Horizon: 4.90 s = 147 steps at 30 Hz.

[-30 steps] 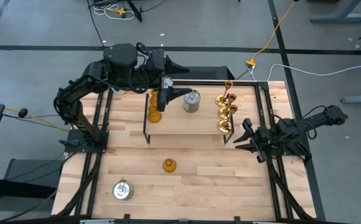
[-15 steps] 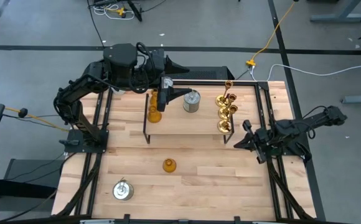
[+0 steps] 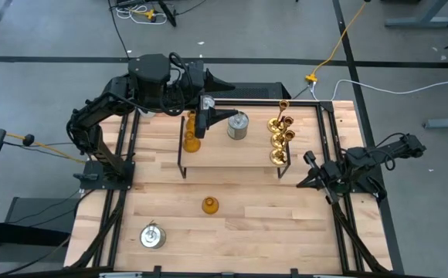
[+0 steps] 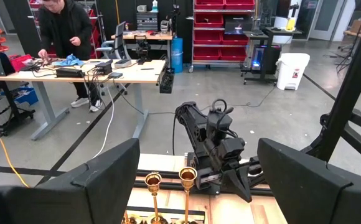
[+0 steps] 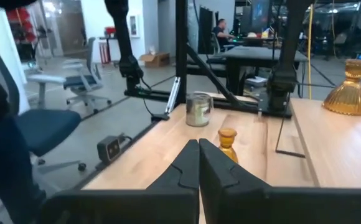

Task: Pick & Place candle stick holders
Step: Put the glass candle holder on the shelf aligned with the other glass candle holder

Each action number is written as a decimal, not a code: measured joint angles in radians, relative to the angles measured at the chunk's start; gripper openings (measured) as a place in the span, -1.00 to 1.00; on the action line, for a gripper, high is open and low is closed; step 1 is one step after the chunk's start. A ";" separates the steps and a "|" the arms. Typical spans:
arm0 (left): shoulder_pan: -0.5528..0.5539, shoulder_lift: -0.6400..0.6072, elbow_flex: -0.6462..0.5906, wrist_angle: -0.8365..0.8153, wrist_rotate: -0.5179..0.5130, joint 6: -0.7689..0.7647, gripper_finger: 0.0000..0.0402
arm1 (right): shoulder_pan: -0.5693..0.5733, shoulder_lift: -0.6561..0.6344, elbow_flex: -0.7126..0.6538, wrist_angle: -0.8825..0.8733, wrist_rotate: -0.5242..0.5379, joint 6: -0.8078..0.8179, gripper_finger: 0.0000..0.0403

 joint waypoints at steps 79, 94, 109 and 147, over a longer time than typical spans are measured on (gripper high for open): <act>-0.007 0.000 0.000 -0.042 0.000 -0.076 0.66 | -0.335 0.000 -0.204 0.246 -0.182 0.021 -0.97; -0.007 0.002 0.000 -0.071 -0.042 -0.062 0.66 | -0.335 0.000 -0.203 0.246 -0.182 0.028 -0.93; -0.036 0.016 -0.001 -0.310 -0.042 -0.027 0.40 | -0.335 0.000 -0.203 0.246 -0.182 0.030 -0.93; 0.291 0.015 0.000 -0.454 -0.158 0.077 0.35 | -0.334 0.000 -0.203 0.244 -0.182 0.030 -0.93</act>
